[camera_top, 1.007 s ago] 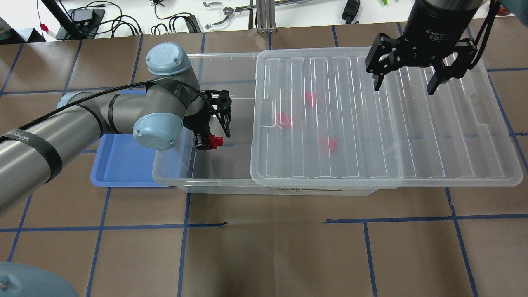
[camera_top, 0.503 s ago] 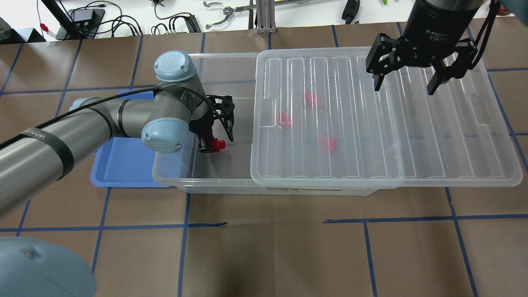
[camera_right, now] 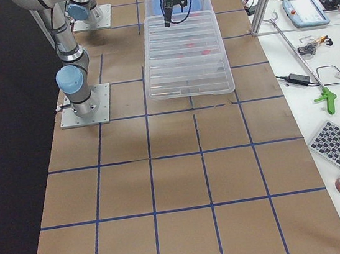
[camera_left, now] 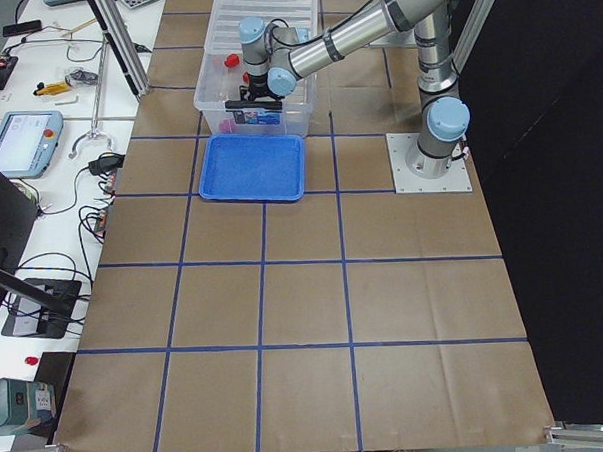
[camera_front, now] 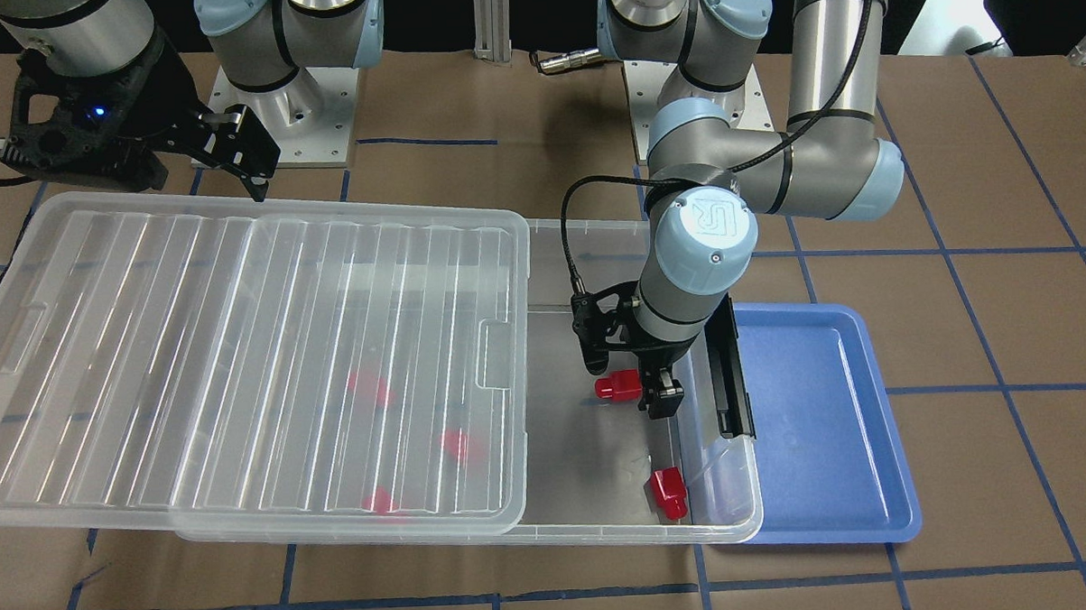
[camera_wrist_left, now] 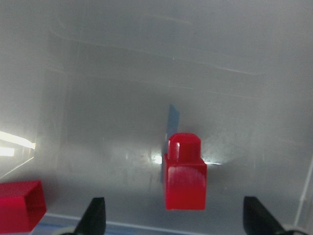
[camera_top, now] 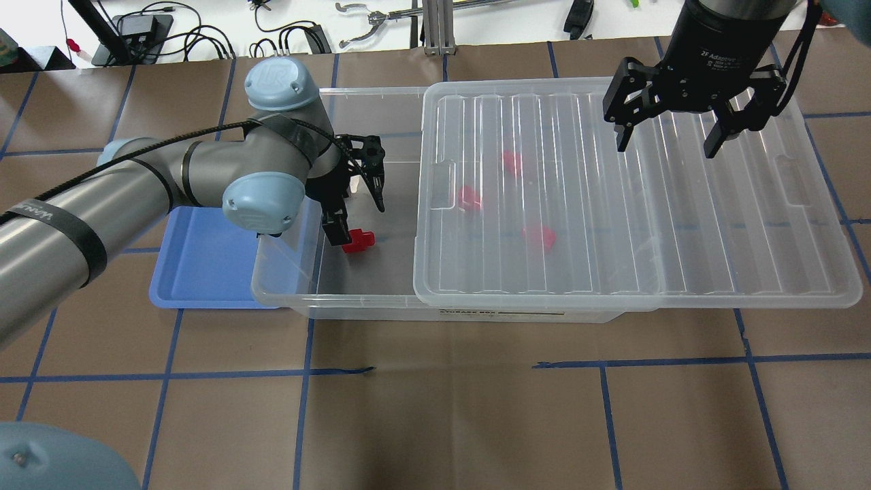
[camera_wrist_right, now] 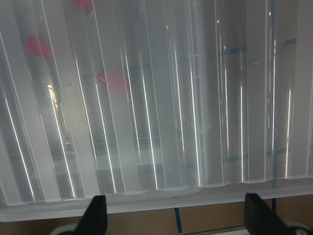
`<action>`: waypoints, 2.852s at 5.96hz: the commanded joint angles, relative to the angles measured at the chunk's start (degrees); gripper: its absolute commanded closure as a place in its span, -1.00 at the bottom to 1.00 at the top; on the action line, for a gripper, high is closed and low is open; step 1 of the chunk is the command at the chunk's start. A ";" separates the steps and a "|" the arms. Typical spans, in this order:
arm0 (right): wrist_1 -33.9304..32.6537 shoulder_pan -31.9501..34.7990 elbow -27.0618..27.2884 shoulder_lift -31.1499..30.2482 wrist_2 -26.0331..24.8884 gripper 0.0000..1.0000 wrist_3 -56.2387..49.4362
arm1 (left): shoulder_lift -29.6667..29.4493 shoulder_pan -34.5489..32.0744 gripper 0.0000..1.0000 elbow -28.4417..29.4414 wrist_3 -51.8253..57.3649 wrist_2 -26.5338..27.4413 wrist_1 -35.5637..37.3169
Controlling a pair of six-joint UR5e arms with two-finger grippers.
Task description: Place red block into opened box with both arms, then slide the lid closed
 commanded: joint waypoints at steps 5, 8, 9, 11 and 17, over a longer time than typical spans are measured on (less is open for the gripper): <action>-4.00 -20.67 0.17 2.10 -4.48 -1.00 -19.37 | 14.50 0.40 -0.97 17.29 -26.56 0.51 -28.70; -16.62 -32.64 5.94 6.33 -7.88 -1.00 -34.18 | 17.05 0.84 -0.97 16.07 -62.21 3.23 -26.07; -22.24 -34.32 10.24 6.42 -8.35 -1.00 -36.47 | 17.40 1.54 -0.97 16.07 -73.42 3.06 -24.67; -30.17 -37.41 18.07 6.42 -9.84 -1.00 -38.25 | 18.98 1.63 -0.97 15.20 -84.95 3.14 -24.30; -31.00 -37.24 20.92 4.58 -5.98 -1.00 -38.69 | 19.51 4.00 -0.97 14.22 -78.37 0.86 -23.33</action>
